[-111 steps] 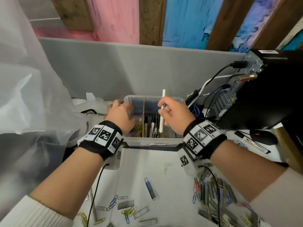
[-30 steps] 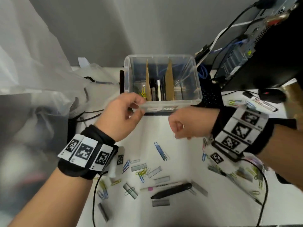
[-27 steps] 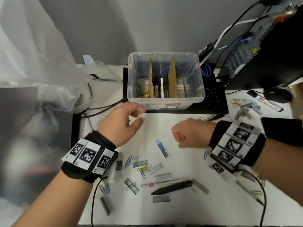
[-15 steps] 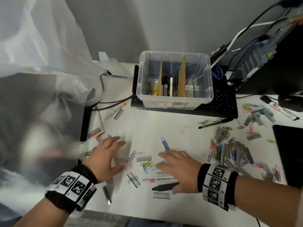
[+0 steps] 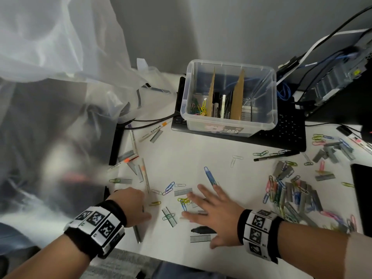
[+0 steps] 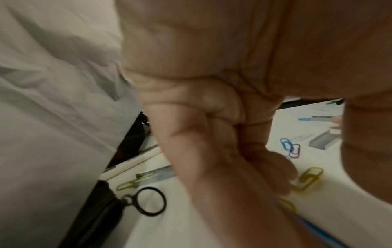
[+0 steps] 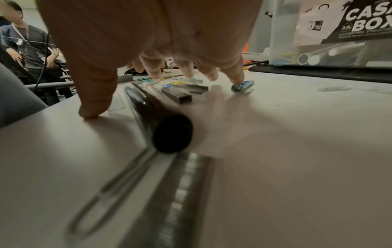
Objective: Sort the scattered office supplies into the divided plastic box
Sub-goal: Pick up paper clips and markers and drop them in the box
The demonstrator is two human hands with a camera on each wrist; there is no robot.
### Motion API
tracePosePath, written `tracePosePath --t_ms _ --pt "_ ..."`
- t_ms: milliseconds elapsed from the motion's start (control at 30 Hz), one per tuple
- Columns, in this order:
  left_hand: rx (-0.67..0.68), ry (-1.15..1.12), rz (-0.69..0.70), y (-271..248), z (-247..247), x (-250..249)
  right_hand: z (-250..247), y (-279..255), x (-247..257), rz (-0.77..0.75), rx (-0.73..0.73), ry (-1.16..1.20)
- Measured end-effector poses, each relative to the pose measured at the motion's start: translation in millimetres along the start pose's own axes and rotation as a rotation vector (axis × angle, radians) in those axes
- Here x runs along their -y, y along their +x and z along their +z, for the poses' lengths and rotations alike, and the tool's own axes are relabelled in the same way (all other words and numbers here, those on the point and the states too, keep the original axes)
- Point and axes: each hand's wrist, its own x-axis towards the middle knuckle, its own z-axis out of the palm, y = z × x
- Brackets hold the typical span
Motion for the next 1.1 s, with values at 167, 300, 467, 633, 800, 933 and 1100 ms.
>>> tracePosePath --t_ms 167,300,467,633,800,933,1100 --pt "0.040 0.006 -0.023 5 2 -10 1 2 2 -0.020 -0.038 0.007" --pt "0.042 -0.014 -0.039 8 6 -13 1 3 6 -0.017 -0.019 0.004" --pt "-0.022 -0.103 -0.066 15 16 -8 3 5 5 -0.022 -0.097 -0.041" --pt "-0.223 -0.266 -0.053 23 2 -9 7 10 -8 0.013 -0.149 -0.078" --pt "-0.475 -0.426 -0.057 38 -4 -4 -5 16 -31 0.128 -0.149 -0.044" --pt "-0.610 -0.566 -0.140 35 0 3 -16 19 -28 0.137 -0.122 0.047" --pt "-0.486 -0.648 -0.299 40 19 11 -30 37 -1 -0.103 -0.121 0.050"
